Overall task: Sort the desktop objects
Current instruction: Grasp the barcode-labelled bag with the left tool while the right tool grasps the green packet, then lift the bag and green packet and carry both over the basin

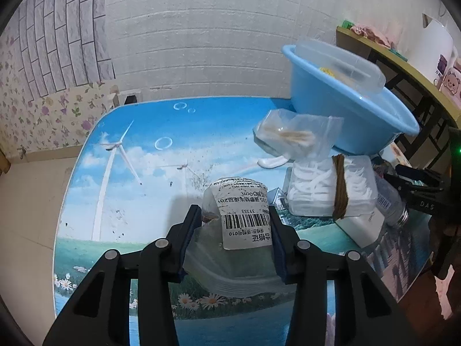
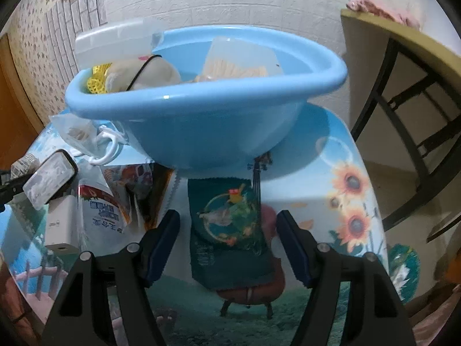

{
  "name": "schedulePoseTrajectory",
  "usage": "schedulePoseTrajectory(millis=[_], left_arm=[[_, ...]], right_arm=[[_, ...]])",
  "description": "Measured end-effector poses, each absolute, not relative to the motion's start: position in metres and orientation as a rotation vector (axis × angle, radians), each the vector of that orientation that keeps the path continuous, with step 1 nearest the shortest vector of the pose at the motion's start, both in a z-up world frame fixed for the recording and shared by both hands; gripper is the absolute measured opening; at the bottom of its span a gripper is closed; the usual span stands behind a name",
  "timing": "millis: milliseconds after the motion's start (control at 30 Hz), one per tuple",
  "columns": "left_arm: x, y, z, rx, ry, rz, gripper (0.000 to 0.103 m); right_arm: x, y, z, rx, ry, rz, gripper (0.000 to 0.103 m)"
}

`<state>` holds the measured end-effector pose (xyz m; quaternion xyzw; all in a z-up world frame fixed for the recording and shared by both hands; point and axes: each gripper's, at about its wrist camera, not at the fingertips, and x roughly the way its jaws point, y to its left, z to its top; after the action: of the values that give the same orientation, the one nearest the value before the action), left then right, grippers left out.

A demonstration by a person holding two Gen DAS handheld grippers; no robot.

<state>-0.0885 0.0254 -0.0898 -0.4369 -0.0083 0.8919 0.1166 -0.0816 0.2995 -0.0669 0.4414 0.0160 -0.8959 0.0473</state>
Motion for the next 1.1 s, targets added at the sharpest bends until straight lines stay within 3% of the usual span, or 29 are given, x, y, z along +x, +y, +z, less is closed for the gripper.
schedulePoseTrajectory(millis=[33, 133, 1100], left_arm=[[-0.088, 0.026, -0.087, -1.27, -0.028, 2.613, 0.044], [-0.086, 0.027, -0.081, -1.251, -0.031, 2.617, 0.044], [-0.088, 0.076, -0.005, -1.012, -0.019, 2.605, 0.044]], right_arm=[[-0.081, 0.301, -0.066, 1.337, 0.057, -2.74, 0.048], [-0.079, 0.301, -0.064, 1.345, 0.068, -2.733, 0.045], [-0.014, 0.27, 0.031, 0.957, 0.012, -2.714, 0.044]])
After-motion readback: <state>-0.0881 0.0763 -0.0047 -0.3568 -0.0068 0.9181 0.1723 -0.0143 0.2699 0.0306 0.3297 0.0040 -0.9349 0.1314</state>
